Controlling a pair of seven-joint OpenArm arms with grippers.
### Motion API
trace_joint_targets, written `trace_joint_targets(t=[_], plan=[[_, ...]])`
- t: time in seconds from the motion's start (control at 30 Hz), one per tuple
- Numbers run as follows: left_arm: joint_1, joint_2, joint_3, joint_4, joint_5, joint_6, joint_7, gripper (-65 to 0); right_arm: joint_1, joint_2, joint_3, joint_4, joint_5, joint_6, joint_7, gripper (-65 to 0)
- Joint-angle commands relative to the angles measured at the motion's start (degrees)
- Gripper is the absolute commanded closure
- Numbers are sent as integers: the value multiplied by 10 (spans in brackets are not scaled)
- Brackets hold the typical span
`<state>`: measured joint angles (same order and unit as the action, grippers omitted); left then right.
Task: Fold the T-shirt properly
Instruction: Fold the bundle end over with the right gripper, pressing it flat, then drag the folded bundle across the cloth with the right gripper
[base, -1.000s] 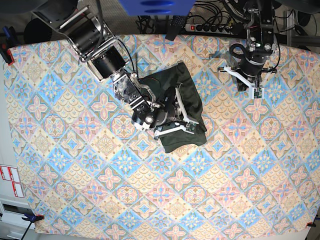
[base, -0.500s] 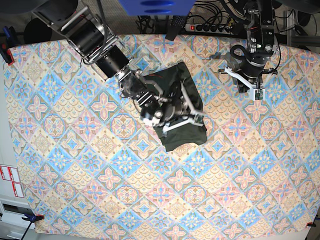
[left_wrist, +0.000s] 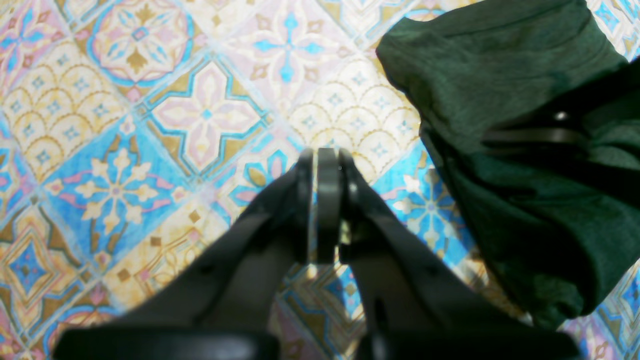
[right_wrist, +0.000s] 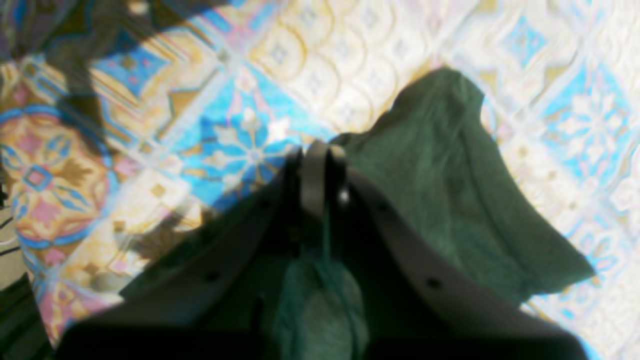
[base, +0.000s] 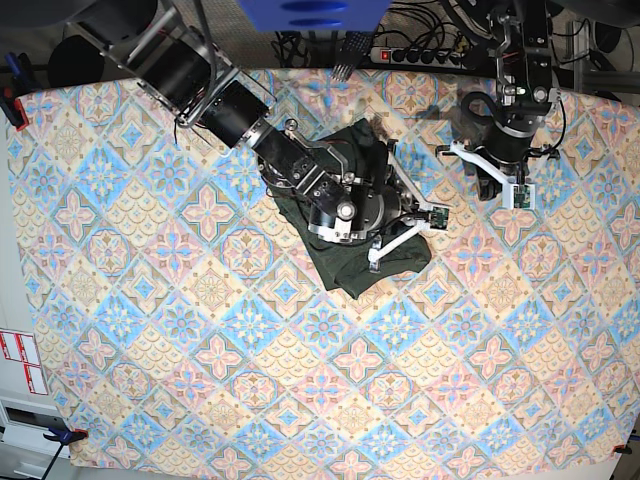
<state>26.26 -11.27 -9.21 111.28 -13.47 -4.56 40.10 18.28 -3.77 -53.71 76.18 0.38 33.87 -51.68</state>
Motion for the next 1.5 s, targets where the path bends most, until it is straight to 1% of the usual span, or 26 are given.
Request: trace_joint_targets(t=[0.0,0.07,0.1,0.23,0.33,0.43,0.53,0.7,0.97,1.1,1.17,1.33,1.43,1.47], plan=[[-1,-3,-11,12,0,-1,-10,0,7,-11,2,11,5,0,7,0],[-3,13,-35,12,-10,-1,-10,0,2,-23,6,10,5,0,9,0],[-4,22,-59,12,-18,-1,-9,0,2,-28,6,8,5,0,9,0],[-9,41,-122,12,-43,-1,-8,0,2,-43,4,1,5,0,12,0],[-18,53,-150,11,-46,-1,-8,0,2,-44,7,-33,5,-1,14,0],[-21,70,-190,11,-48,-1,-8,0,2,-52,9,-70,5,-2,20,0],[-31,86,-215,10,-48,-1,-8,0,2,-52,40,-107,5,-2,41,0],[-31,88,-220,10,-48,-1,-8,0,1,-52,105,-151,5,-2,58,0],[-33,88,-219,9,-48,-1,-8,0,0,-52,231,-206,5,-2,57,0],[-34,88,-218,9,-48,-1,-7,0,-9,-52,270,-213,2,-2,54,0],[-34,88,-218,9,-48,-1,-7,0,-15,-44,286,-213,2,-2,53,0],[-34,88,-218,9,-48,-1,-7,0,-23,-9,309,-213,2,-2,53,0],[-34,88,-218,9,-48,-1,-7,0,-43,-3,327,-211,2,-2,53,0],[-34,88,-218,9,-48,-1,-7,0,-48,4,337,-210,1,-2,53,0]])
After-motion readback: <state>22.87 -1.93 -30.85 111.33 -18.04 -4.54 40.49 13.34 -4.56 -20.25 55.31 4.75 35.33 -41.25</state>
